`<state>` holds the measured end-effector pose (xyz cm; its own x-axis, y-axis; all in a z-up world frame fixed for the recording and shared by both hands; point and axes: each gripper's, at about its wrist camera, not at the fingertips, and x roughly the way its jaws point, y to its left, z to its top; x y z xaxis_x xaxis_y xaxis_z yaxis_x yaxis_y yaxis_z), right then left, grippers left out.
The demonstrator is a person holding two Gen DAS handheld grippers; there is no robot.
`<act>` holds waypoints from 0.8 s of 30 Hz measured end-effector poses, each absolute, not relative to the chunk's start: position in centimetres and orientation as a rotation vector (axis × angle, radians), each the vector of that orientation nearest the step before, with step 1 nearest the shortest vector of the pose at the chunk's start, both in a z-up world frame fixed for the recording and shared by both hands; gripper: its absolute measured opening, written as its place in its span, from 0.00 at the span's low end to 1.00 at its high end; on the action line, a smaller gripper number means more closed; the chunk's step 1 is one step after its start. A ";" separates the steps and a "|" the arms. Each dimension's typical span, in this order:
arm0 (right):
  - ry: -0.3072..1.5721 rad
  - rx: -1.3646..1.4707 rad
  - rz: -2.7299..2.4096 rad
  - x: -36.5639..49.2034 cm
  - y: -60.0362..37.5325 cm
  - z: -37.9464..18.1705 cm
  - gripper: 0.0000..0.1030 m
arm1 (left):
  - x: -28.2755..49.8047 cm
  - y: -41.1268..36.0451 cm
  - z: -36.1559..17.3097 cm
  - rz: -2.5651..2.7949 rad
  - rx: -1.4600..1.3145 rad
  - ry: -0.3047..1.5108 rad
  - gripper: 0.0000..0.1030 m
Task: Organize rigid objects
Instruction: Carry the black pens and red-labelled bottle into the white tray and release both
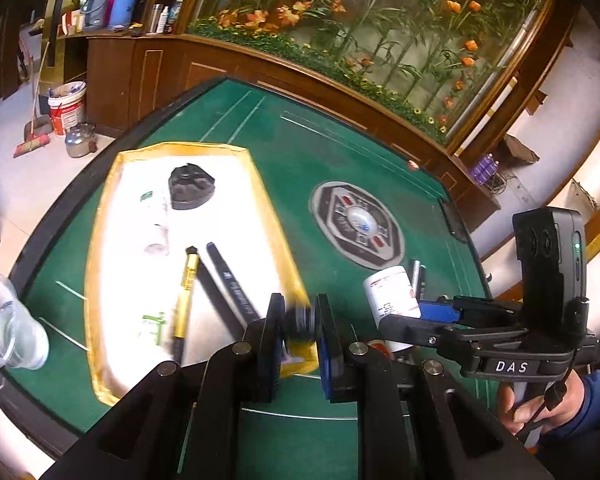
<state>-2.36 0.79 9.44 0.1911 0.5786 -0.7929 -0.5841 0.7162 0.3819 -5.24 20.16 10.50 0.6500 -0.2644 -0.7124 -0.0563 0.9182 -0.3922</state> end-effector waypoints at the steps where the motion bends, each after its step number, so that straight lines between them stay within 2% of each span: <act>1: 1.111 -0.018 0.826 -2.4 1.6 9.3 0.36 | -5.2 20.5 10.3 -0.117 -0.405 0.867 0.14; 11: 1.135 -0.175 0.845 -1.6 9.0 6.7 0.36 | -2.6 25.1 6.9 -0.084 -0.455 0.900 0.15; 24: 1.144 -0.318 0.784 0.4 12.6 4.2 0.36 | 0.9 28.0 3.9 -0.004 -0.479 0.936 0.17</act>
<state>0.39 12.57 4.17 0.1902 0.3920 -0.9001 -0.6980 0.6987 0.1569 0.91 28.00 3.91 0.6011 -0.2076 -0.7717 -0.2009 0.8954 -0.3973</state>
